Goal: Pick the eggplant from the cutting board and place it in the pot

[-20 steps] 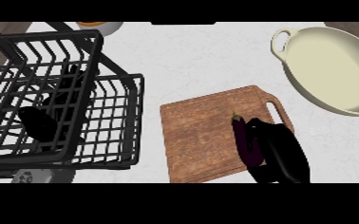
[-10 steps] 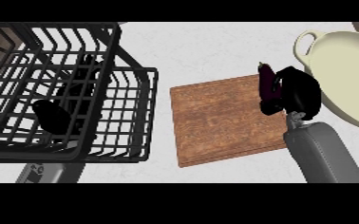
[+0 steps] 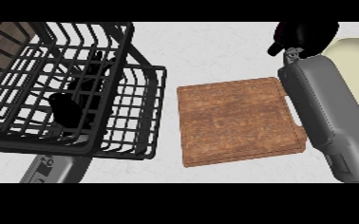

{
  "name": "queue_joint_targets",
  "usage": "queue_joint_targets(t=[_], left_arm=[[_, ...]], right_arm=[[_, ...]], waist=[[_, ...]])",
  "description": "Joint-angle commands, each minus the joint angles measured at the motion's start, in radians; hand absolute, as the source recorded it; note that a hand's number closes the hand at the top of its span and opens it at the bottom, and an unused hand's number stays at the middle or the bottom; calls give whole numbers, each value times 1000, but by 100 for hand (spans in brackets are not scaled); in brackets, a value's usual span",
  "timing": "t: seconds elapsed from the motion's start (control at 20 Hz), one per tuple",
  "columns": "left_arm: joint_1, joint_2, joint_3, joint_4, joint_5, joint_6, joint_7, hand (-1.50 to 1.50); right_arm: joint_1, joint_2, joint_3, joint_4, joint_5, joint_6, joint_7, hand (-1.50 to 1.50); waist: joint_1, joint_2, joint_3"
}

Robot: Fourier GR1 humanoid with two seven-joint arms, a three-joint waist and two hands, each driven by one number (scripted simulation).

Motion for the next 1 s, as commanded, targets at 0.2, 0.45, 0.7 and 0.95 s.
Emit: queue_joint_targets(t=[0.2,0.45,0.7,0.95], left_arm=[[65,7,-68,46,-39,-47,-41,0],[98,1,-89,5,-42,-45,-30,0],[152,21,-38,3,-21,-61,-63,0],[169,18,-23,8,-17,-69,-67,0]], right_arm=[[-245,6,-42,295,184,-59,201,150],[-299,3,-89,412,240,-103,241,150],[-299,-62,-153,478,256,-150,212,150],[-279,-92,-201,523,259,-197,178,150]], waist=[[-30,0,-7],[-48,-7,-6],[-80,-16,-6],[-104,-25,-5]])
